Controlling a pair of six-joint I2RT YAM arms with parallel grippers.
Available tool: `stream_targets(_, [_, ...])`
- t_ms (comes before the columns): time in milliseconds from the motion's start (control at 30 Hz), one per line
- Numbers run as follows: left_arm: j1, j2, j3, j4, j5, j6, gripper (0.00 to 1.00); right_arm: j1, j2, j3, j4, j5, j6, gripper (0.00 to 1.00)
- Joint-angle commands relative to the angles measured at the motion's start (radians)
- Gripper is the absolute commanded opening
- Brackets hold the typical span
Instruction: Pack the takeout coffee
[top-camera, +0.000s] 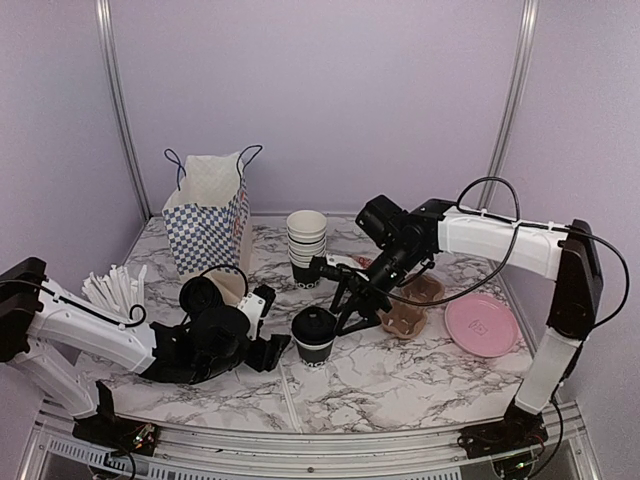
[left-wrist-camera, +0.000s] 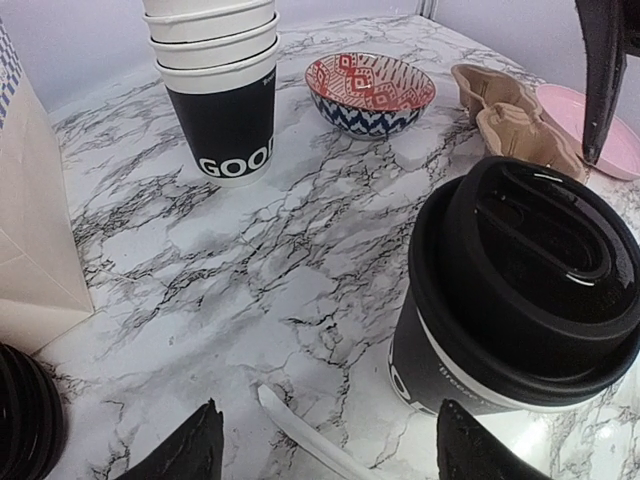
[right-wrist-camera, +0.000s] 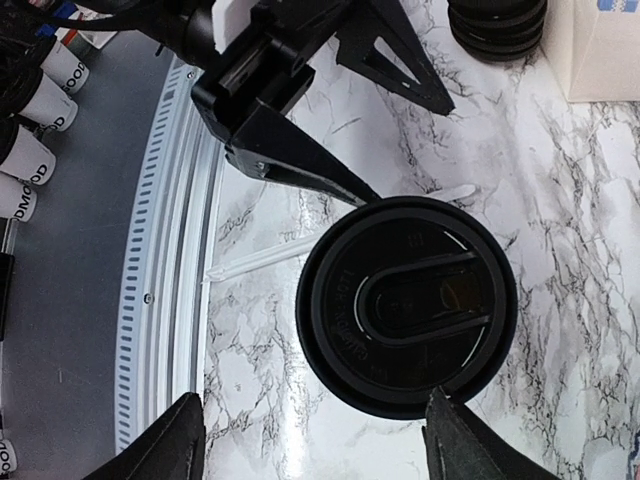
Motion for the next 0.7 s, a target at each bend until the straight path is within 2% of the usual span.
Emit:
stream_targets(0, [0.007, -0.066, -0.014, -0.021, -0.015, -0.044, 0.74, 0.005, -0.046, 0.004, -0.027, -0.018, 0.019, 0.73])
stream_targets(167, [0.007, -0.122, 0.015, -0.141, -0.005, -0.133, 0.72, -0.053, -0.023, 0.034, -0.021, -0.051, 0.038, 0.7])
stream_targets(267, [0.007, -0.141, 0.068, -0.27, -0.009, -0.254, 0.71, -0.126, 0.013, 0.069, 0.026, -0.059, 0.093, 0.65])
stream_targets(367, [0.006, -0.133, 0.154, -0.433, 0.035, -0.37, 0.7, -0.173, 0.055, 0.08, 0.074, -0.068, 0.152, 0.65])
stream_targets(467, [0.004, -0.14, 0.205, -0.528, 0.068, -0.507, 0.7, -0.177, 0.114, 0.083, 0.07, -0.1, 0.169, 0.65])
stream_targets(600, [0.004, -0.177, 0.2, -0.526, 0.104, -0.668, 0.68, -0.178, 0.168, 0.071, 0.074, -0.159, 0.194, 0.64])
stream_targets(667, [0.004, -0.179, 0.196, -0.489, 0.134, -0.695, 0.68, -0.178, 0.18, 0.067, 0.077, -0.182, 0.202, 0.63])
